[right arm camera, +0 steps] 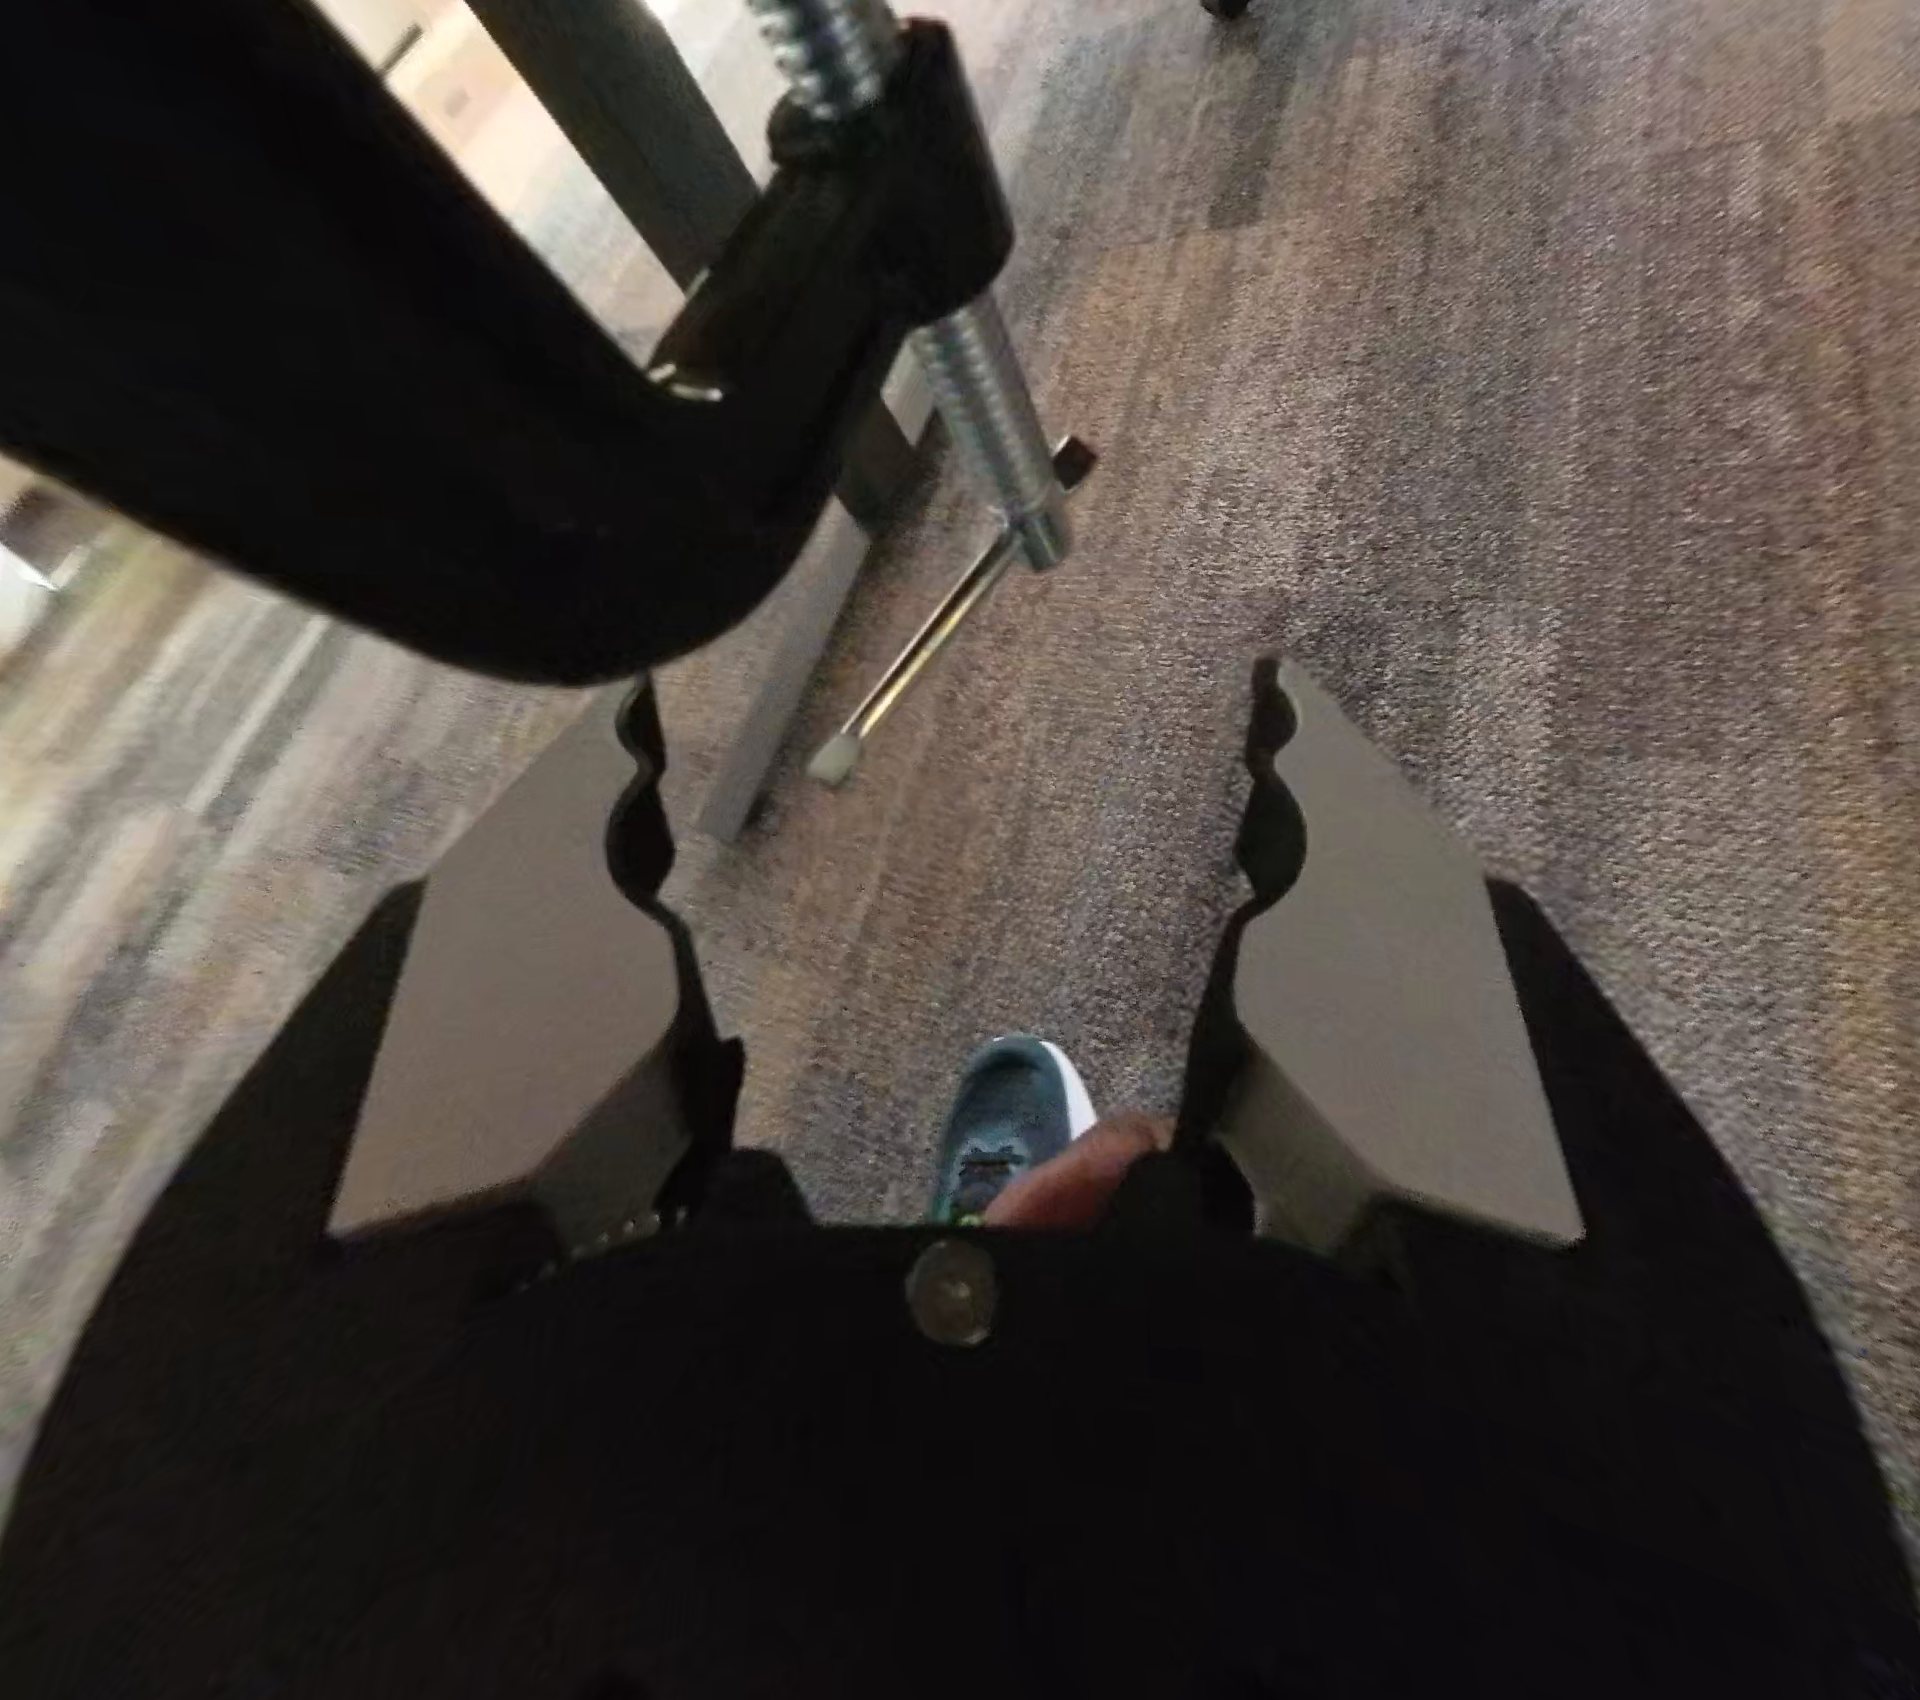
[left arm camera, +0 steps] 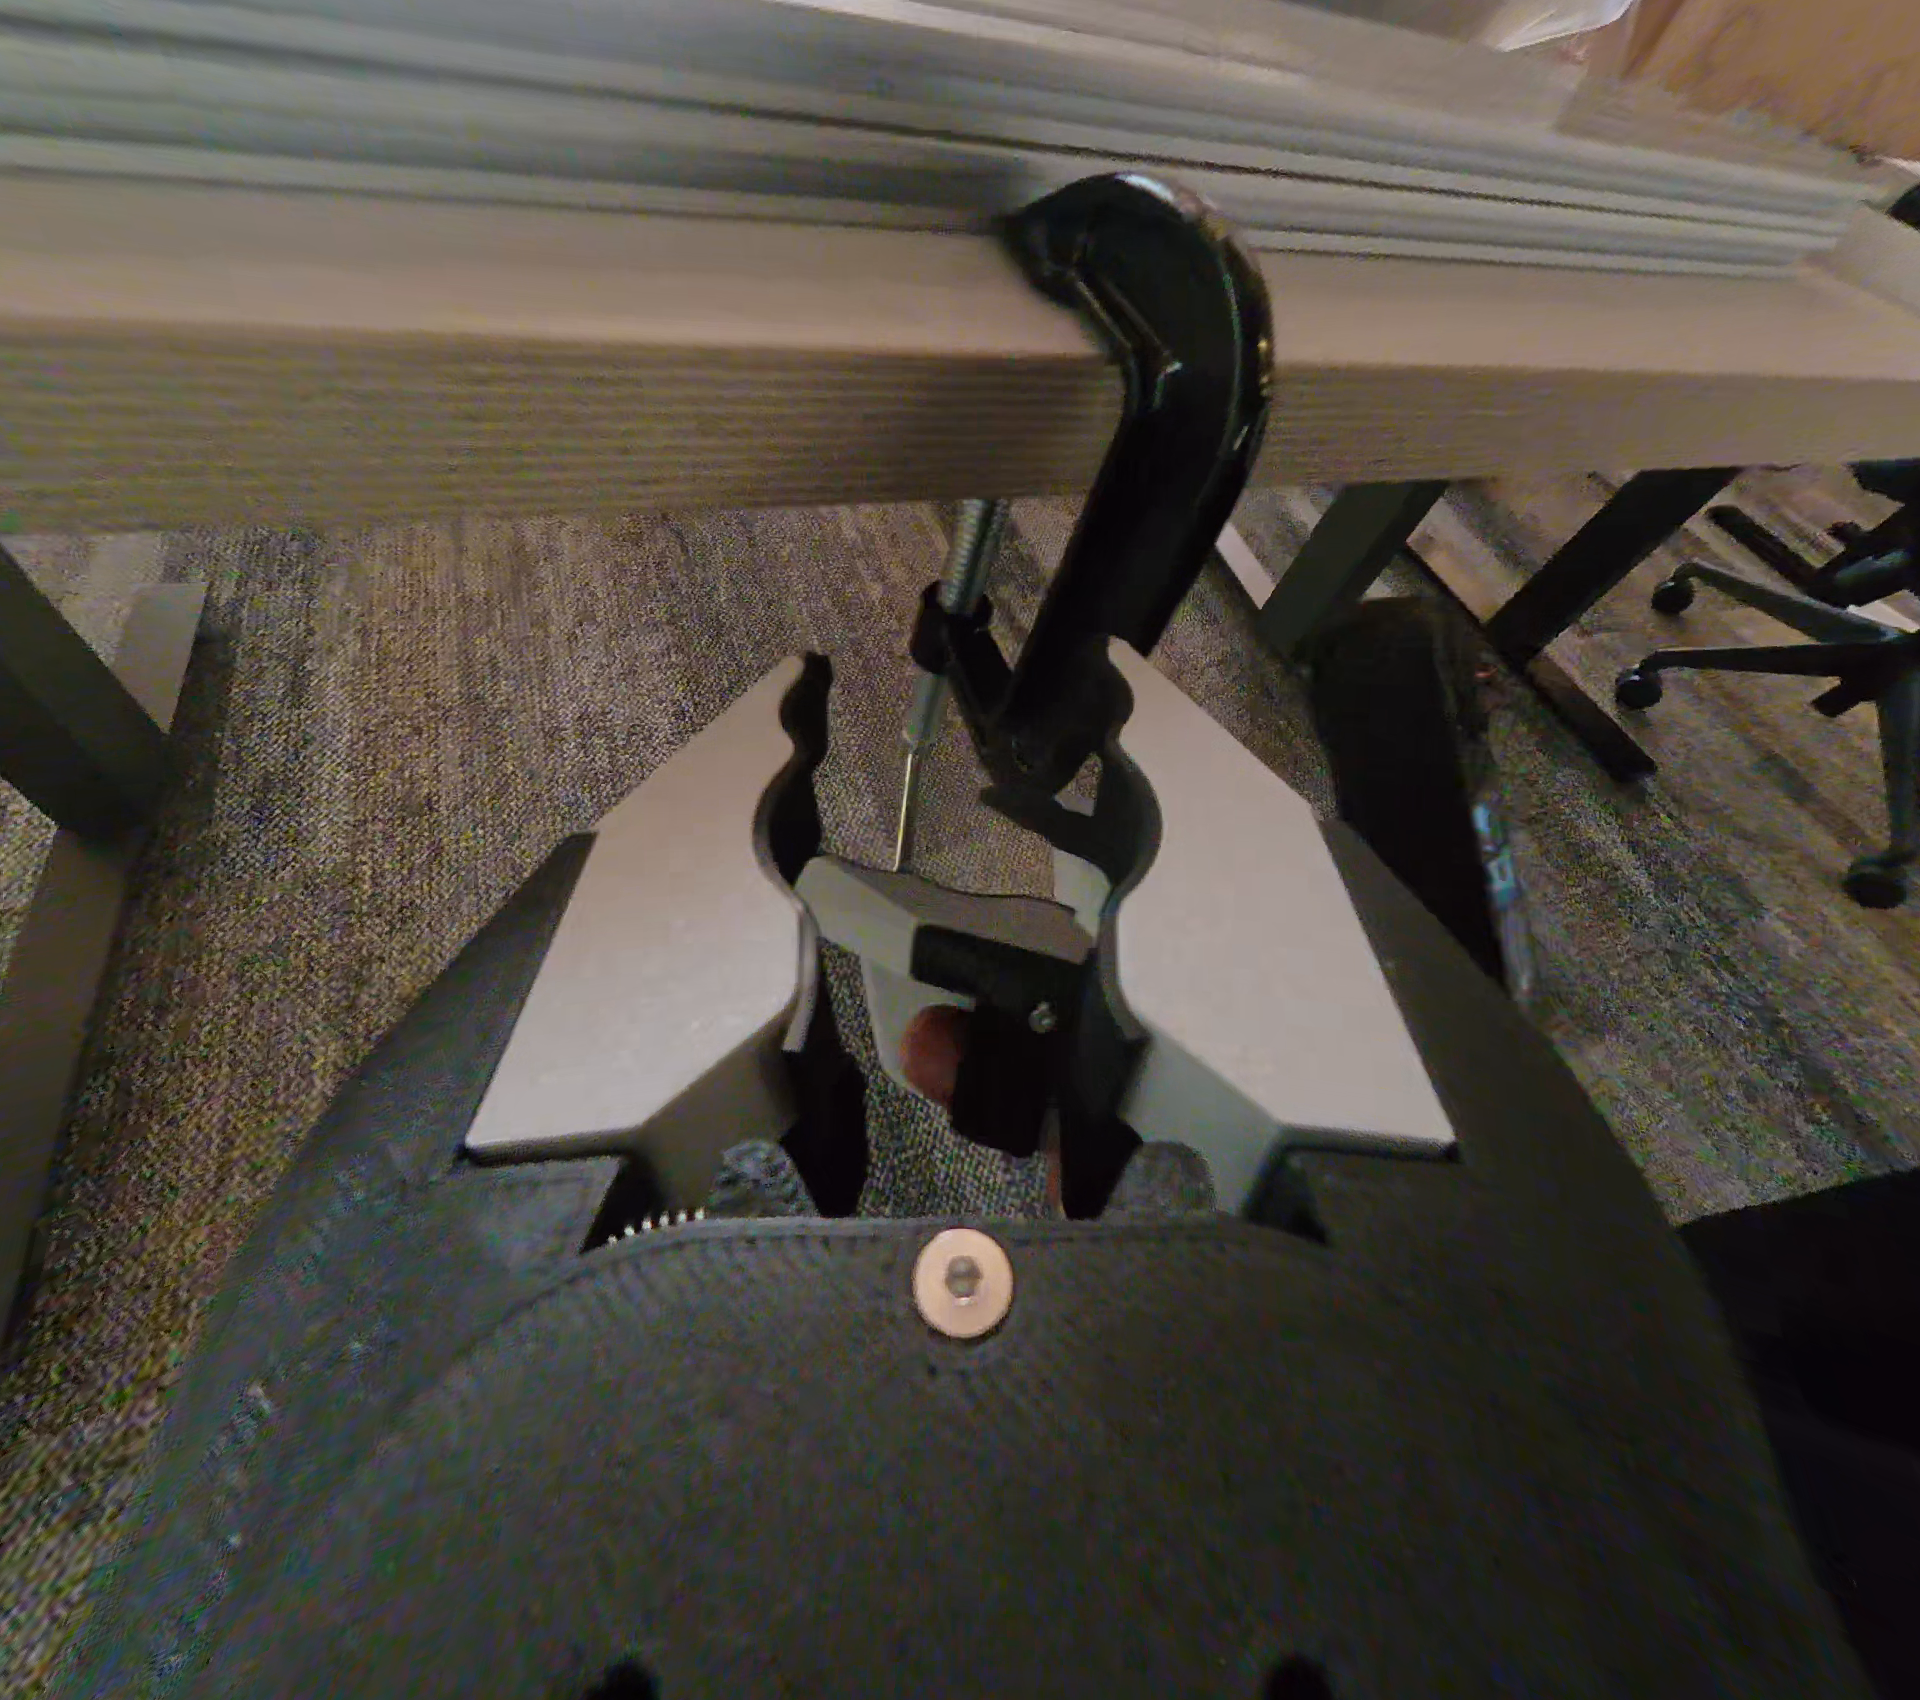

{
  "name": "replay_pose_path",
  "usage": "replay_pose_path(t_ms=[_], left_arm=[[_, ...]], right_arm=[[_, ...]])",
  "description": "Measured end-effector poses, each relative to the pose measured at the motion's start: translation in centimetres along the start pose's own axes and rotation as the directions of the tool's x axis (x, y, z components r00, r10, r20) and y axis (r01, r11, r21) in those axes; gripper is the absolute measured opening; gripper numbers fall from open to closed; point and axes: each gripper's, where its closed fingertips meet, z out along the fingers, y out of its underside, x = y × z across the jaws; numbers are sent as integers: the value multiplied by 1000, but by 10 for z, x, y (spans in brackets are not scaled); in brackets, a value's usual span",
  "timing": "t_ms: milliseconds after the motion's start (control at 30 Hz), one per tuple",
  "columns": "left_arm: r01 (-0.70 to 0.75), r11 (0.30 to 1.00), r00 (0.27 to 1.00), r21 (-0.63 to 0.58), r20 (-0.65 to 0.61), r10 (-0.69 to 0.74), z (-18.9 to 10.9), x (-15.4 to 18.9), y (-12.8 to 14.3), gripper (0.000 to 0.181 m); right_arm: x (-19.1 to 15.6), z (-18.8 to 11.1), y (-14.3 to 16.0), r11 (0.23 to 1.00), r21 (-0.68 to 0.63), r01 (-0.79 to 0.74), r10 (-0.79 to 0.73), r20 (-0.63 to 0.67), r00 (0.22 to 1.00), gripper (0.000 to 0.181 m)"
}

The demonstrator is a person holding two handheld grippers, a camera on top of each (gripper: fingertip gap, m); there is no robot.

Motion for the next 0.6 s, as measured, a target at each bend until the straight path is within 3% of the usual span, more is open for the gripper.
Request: replay_pose_path(t_ms=[133, 600], left_arm=[[-45, 999, 999, -5, -7, 45, 8, 7, -6, 50], [-67, 997, 989, 43, -131, 72, 1, 28, -19, 49]], right_arm=[[0, 6, -5, 999, 14, 41, -41, -28, 999, 97], [1, 5, -6, 991, 17, 132, -130, -104, 986, 73]])
